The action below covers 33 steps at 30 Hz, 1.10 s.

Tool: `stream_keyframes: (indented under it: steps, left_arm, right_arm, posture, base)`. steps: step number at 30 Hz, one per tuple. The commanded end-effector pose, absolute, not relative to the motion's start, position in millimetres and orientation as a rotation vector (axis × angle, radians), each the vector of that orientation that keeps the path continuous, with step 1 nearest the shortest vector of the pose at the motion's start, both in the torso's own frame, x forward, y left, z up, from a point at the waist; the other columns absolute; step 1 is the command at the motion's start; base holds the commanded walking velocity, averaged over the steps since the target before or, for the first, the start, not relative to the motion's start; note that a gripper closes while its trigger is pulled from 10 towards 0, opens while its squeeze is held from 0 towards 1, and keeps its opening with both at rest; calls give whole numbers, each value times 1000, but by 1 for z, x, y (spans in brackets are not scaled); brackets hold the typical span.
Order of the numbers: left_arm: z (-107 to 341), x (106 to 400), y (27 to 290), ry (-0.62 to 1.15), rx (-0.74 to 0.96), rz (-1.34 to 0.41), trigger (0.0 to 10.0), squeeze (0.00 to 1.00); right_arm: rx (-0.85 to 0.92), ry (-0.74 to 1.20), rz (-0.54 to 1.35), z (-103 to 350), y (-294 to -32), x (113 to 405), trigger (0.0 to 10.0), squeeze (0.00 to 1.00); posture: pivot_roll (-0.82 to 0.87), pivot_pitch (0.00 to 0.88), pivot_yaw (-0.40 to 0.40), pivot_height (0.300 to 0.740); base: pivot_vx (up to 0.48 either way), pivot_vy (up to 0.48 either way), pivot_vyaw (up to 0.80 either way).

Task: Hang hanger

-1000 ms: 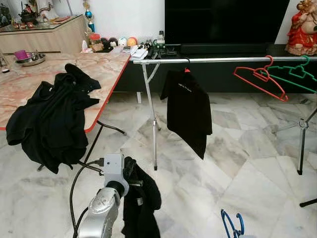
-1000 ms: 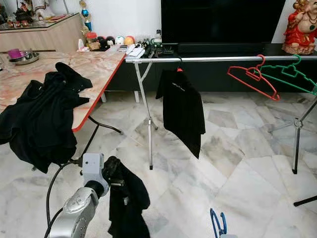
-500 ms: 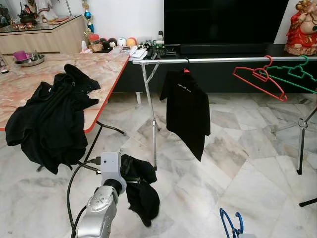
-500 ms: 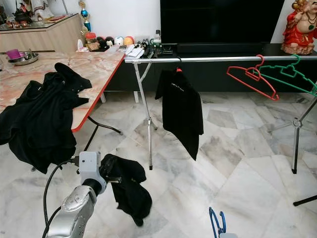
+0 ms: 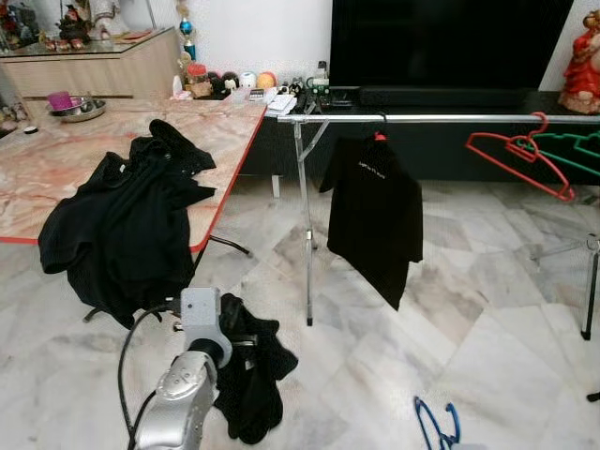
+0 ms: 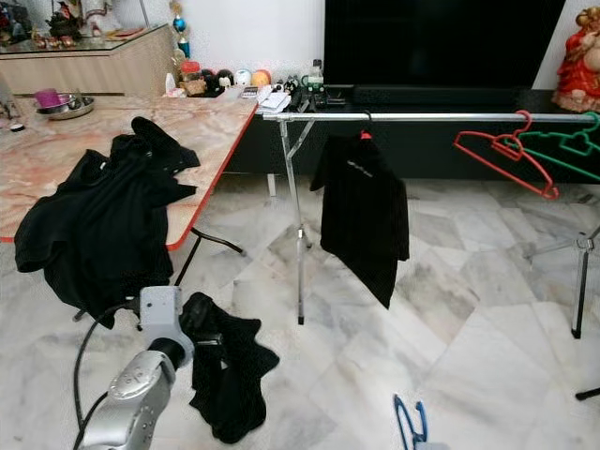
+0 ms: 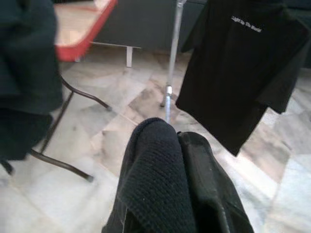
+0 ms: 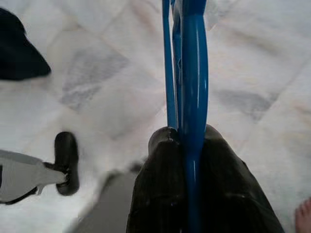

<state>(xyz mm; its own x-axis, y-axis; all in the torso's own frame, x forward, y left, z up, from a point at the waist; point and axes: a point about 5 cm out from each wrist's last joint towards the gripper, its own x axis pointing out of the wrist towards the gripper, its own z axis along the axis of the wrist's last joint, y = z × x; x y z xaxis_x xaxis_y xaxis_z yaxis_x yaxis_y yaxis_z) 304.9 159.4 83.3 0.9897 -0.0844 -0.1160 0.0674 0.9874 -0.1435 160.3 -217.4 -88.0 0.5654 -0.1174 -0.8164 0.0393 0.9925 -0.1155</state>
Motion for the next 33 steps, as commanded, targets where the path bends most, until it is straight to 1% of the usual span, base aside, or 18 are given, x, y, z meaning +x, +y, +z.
stream_keyframes:
  steps: [1, 5, 10, 11, 18, 30, 33]
  left_arm:
    - [89, 308, 155, 100, -148, -88, 10000, 0]
    - [89, 309, 157, 100, -148, -84, 10000, 0]
    - [89, 309, 158, 102, -147, -83, 10000, 0]
    - [89, 309, 157, 103, -145, -95, 10000, 0]
    - [93, 315, 157, 99, -133, -112, 10000, 0]
    - [90, 312, 156, 99, -131, -117, 10000, 0]
    - [91, 313, 157, 95, -128, -112, 10000, 0]
  right_arm:
    - [-99, 1003, -95, -91, -222, 152, 10000, 0]
    - [-111, 1014, -85, -92, -220, 151, 10000, 0]
    - [-101, 1024, -61, -95, -207, 150, 10000, 0]
    - [-104, 1025, -58, -95, -203, 151, 10000, 0]
    - [-100, 1023, -60, -96, -194, 151, 10000, 0]
    - [-125, 1041, -54, -98, -195, 148, 10000, 0]
    - [-127, 1044, -56, -98, -198, 145, 10000, 0]
  posture:
    - [45, 25, 37, 740]
    - [49, 22, 36, 740]
    - [49, 16, 39, 740]
    - [48, 8, 50, 740]
    - [37, 0, 65, 740]
    - [49, 0, 57, 740]
    - [49, 0, 57, 740]
  base:
    - [0, 480, 0]
    - [0, 480, 0]
    - [0, 480, 0]
    - [0, 480, 0]
    - [0, 480, 0]
    - [0, 480, 0]
    - [0, 247, 0]
